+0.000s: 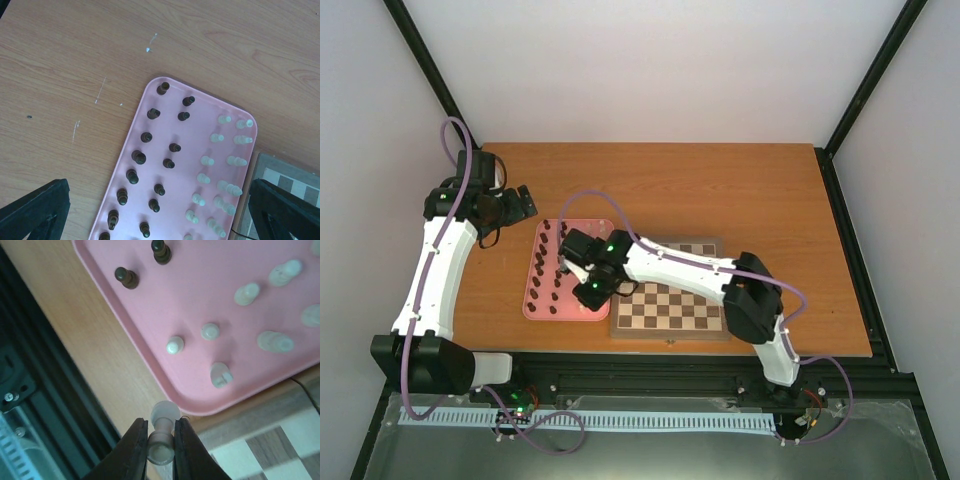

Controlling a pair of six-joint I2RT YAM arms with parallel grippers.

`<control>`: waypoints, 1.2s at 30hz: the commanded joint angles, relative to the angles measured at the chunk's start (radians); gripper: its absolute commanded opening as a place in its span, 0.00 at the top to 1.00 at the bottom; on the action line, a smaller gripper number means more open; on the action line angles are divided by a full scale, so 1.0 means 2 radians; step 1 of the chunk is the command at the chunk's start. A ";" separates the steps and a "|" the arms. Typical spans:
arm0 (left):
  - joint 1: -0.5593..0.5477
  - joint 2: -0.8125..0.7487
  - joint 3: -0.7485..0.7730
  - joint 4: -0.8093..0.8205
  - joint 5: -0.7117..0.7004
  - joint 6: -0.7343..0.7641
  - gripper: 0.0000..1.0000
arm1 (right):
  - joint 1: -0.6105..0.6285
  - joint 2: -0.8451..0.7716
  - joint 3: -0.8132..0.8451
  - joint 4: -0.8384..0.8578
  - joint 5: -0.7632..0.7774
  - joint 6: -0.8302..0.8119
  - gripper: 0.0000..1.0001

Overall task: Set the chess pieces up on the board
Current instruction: Pick up the chess piece from the storage box, then place the chess piece on the chessboard.

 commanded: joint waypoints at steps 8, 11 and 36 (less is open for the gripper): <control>-0.002 0.010 0.005 0.009 0.001 0.012 0.00 | -0.037 -0.181 -0.158 -0.031 0.057 0.079 0.97; -0.001 0.015 0.008 0.010 0.002 0.012 0.00 | -0.067 -0.237 -0.236 -0.020 0.075 0.116 0.97; -0.001 0.043 0.013 0.013 0.009 0.012 0.00 | -0.201 -0.376 -0.444 -0.036 0.051 0.225 0.97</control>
